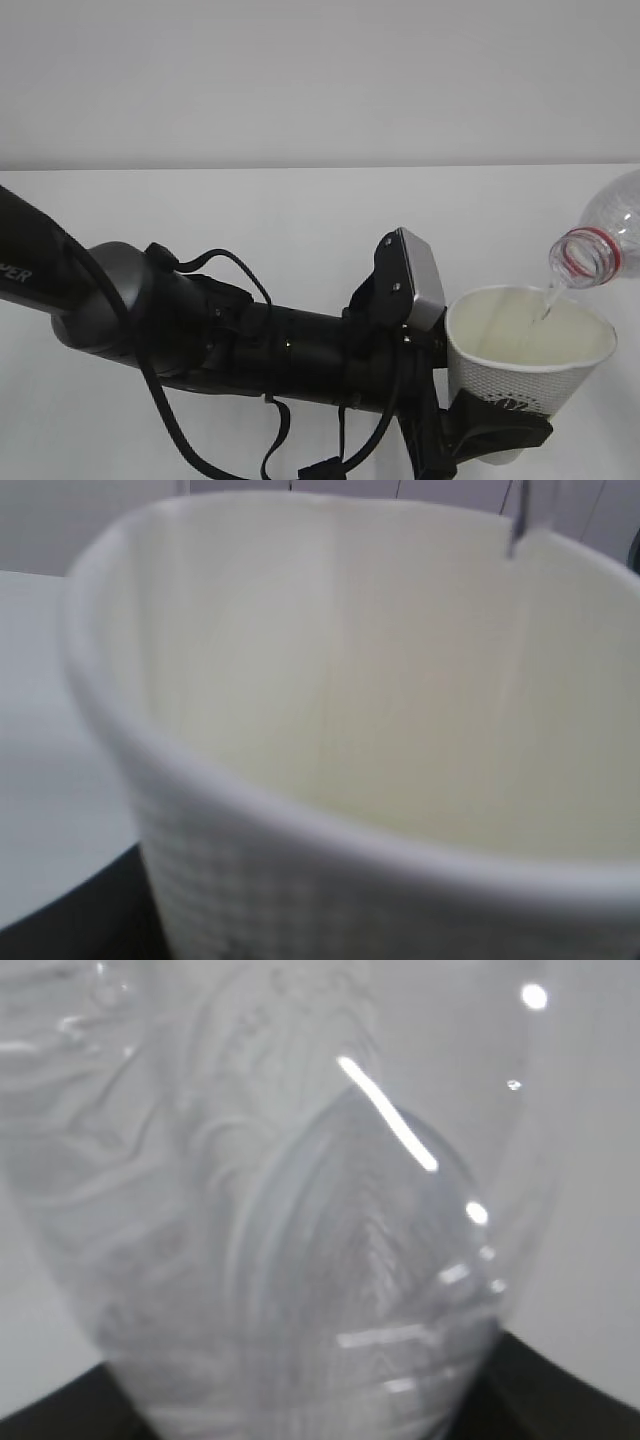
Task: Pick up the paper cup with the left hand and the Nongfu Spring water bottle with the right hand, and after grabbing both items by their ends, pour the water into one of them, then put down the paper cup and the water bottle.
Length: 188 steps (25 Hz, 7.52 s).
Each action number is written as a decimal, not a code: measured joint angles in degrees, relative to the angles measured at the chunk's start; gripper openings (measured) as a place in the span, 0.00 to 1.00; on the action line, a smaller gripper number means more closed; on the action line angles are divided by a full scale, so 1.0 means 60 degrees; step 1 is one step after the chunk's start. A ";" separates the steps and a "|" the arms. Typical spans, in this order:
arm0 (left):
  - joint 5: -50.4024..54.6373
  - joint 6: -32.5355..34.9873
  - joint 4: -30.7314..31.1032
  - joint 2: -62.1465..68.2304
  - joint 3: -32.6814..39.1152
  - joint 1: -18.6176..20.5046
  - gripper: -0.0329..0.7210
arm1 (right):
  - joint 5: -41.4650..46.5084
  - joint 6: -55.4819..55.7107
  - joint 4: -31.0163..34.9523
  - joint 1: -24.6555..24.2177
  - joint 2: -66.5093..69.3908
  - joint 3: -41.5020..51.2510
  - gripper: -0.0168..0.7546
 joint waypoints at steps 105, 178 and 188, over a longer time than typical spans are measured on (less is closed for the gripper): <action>0.0037 0.0000 0.0034 0.0000 0.0000 0.0000 0.72 | -0.0125 -0.0468 0.0150 0.0000 0.0000 0.0000 0.56; 0.0058 -0.0013 0.0068 0.0000 0.0000 0.0000 0.72 | -0.0168 -0.1520 0.0866 0.0000 0.0000 0.0000 0.56; 0.0064 -0.0013 0.0068 0.0000 0.0000 0.0000 0.72 | -0.0168 -0.1570 0.0881 0.0000 0.0000 -0.0017 0.56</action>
